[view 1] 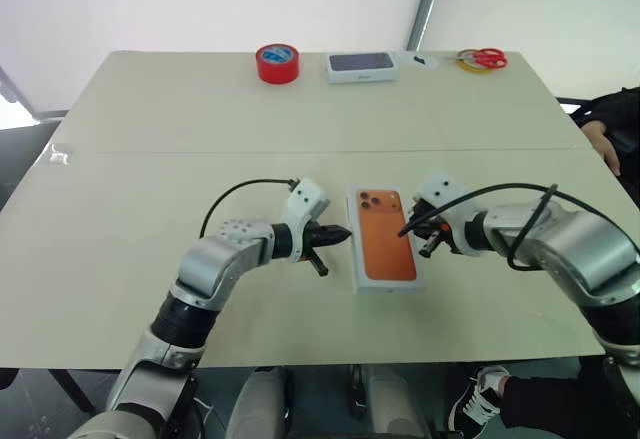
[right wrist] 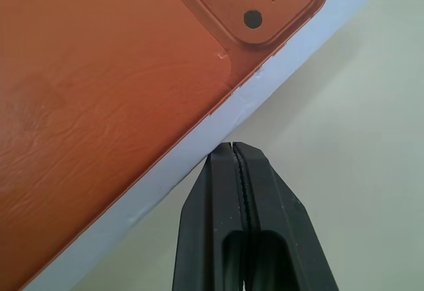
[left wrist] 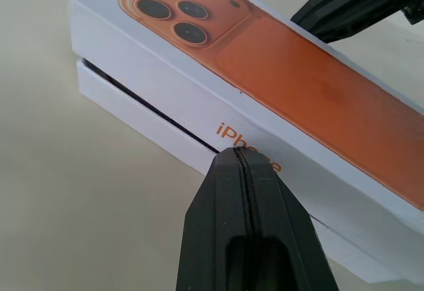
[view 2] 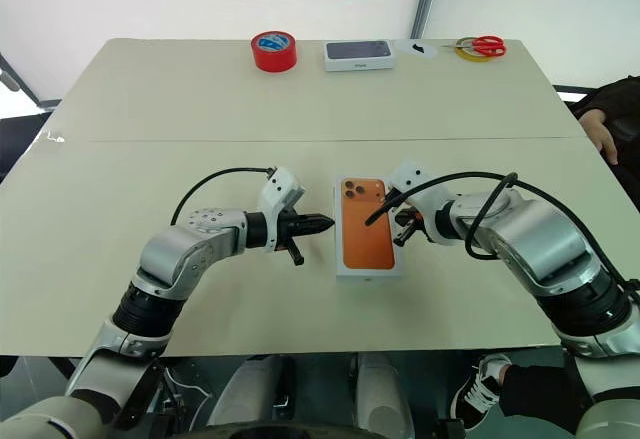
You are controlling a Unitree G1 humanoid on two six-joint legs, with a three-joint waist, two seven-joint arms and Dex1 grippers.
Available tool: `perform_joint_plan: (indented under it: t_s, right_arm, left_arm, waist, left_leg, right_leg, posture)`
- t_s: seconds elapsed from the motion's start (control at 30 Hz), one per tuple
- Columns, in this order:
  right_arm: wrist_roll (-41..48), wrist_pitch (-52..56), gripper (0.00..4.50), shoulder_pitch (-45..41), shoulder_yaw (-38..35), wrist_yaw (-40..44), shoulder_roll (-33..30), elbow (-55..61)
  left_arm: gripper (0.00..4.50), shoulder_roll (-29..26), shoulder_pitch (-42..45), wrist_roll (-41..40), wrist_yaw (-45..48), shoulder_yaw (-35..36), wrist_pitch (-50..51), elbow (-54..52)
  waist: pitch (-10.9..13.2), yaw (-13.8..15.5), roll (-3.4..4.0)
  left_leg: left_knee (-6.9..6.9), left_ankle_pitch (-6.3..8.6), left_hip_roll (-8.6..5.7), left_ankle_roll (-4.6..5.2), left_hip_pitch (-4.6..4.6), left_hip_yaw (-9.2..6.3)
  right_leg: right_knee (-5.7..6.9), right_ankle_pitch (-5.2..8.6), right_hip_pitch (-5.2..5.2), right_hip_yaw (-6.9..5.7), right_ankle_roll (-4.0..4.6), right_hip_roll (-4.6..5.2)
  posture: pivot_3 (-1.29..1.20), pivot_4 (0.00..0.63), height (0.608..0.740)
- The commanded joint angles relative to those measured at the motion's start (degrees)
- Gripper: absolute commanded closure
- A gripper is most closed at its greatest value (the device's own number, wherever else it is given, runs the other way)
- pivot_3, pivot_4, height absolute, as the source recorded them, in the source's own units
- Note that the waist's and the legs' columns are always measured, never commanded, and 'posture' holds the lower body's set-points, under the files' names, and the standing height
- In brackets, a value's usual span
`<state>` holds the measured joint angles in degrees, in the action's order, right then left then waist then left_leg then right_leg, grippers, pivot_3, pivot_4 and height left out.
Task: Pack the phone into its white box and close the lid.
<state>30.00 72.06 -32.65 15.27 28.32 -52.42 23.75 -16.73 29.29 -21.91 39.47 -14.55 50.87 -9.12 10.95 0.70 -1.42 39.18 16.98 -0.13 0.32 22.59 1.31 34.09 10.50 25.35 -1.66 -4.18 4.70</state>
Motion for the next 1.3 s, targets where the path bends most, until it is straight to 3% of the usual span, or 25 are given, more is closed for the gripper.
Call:
perform_joint_plan:
  t_s: [0.03,0.87,1.17,1.3]
  right_arm:
    - [-0.8,-1.6,4.48,-0.3,-1.3,1.6,0.2,2.5]
    - [-4.6,-1.0,4.48,-0.1,-1.3,4.1,2.2,2.7]
    - [-6.4,-10.0,4.48,3.3,-5.9,12.2,-8.0,2.3]
    - [-2.6,-10.8,4.48,5.7,-10.0,16.2,-7.9,5.2]
  left_arm:
    - [4.5,0.8,1.2,-0.6,0.8,-1.1,-1.1,-1.8]
    - [4.5,-0.1,-0.2,1.2,-1.1,-0.4,-1.6,0.2]
    - [4.5,-0.3,0.3,-0.6,-2.0,4.8,-1.7,0.2]
    - [4.5,0.8,1.2,-0.7,-1.8,4.0,-2.4,-0.6]
  waist:
    - [0.0,0.0,0.0]
    - [0.0,0.0,0.0]
    - [0.0,0.0,0.0]
    - [0.0,0.0,-0.01]
  left_leg:
    - [0.0,0.0,0.0,0.0,0.0,0.0]
    - [0.02,0.0,-0.01,0.0,0.0,0.0]
    - [0.04,0.0,-0.03,0.0,0.0,0.0]
    - [0.04,0.0,-0.02,0.0,-0.05,0.01]
  right_leg:
    - [0.0,0.0,0.0,0.0,0.0,0.0]
    - [0.02,-0.05,-0.01,0.0,-0.08,0.0]
    - [0.01,-0.06,-0.02,0.0,-0.09,0.02]
    - [0.01,-0.07,-0.05,0.0,-0.12,0.0]
  posture:
    - [0.0,0.15,0.732]
    - [0.0,0.15,0.732]
    - [0.0,0.15,0.732]
    - [0.0,0.15,0.732]
